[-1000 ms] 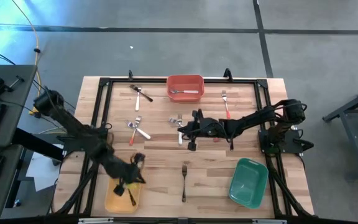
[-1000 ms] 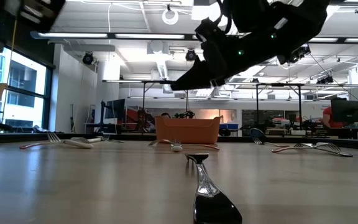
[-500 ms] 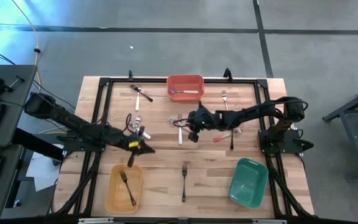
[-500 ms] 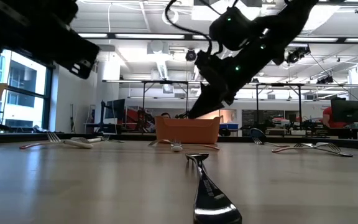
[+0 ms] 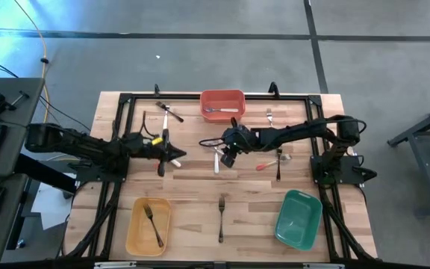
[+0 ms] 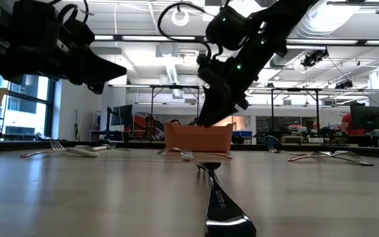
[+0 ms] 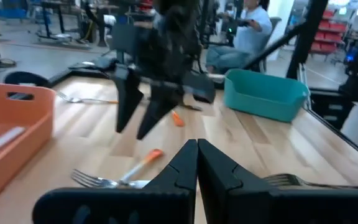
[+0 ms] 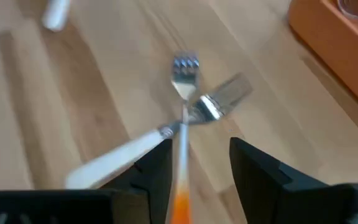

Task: Sort silverware by color (type)
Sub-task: Put the bottom middle orange fork into the green bin

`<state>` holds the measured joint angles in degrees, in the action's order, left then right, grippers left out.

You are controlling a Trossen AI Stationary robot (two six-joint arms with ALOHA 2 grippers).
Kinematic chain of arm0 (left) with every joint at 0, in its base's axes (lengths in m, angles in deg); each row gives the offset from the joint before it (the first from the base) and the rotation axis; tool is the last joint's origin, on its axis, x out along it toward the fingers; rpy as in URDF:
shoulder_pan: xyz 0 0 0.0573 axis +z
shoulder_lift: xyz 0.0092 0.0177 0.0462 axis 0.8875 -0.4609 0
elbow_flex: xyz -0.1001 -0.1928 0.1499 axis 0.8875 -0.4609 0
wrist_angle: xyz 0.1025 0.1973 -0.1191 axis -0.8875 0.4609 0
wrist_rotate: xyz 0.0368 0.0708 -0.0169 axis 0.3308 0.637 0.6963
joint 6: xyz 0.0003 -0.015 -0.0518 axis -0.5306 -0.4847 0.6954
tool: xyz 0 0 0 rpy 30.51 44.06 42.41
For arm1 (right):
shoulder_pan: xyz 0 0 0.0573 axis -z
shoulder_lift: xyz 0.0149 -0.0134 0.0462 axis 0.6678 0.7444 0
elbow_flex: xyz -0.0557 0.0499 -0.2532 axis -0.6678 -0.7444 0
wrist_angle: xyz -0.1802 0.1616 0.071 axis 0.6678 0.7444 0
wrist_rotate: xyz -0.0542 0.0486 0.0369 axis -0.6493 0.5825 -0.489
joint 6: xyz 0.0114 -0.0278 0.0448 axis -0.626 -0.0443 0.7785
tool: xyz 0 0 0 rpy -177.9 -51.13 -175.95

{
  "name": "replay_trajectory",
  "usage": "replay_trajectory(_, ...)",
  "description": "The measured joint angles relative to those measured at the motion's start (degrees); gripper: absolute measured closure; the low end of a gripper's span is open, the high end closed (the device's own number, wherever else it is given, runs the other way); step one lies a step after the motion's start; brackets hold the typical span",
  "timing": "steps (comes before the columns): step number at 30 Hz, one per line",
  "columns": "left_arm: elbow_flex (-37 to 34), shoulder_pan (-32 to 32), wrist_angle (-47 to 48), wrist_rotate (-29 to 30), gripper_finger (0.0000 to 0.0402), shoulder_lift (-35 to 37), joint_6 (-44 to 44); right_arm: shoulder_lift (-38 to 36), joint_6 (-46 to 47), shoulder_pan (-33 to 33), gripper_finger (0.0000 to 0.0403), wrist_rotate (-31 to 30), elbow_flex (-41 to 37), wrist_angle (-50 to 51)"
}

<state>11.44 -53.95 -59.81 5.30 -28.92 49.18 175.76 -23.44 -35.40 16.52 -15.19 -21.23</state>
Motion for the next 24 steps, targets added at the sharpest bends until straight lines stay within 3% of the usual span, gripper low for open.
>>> replay_trajectory(6, -1.3, 8.0, -6.7, -7.0, 0.0402, 0.0, 1.4, 3.8, -3.9, 1.4, 0.0258, 4.4, 3.4, 1.3)
replay_trajectory(17, -1.6, 15.8, -6.9, -7.1, 0.0401, -0.3, 5.8, 9.4, -1.8, 1.5, 0.0261, 5.9, 4.2, 6.2)
replay_trajectory(20, -1.6, 16.1, -6.6, -7.1, 0.0402, -0.3, 6.1, 9.7, -0.9, 1.5, 0.0282, 5.8, 4.4, 7.4)
replay_trajectory(24, -1.6, 16.1, -6.7, -7.0, 0.0401, -0.3, 6.9, 9.7, 0.9, 1.8, 0.0340, 5.6, 4.5, 9.4)
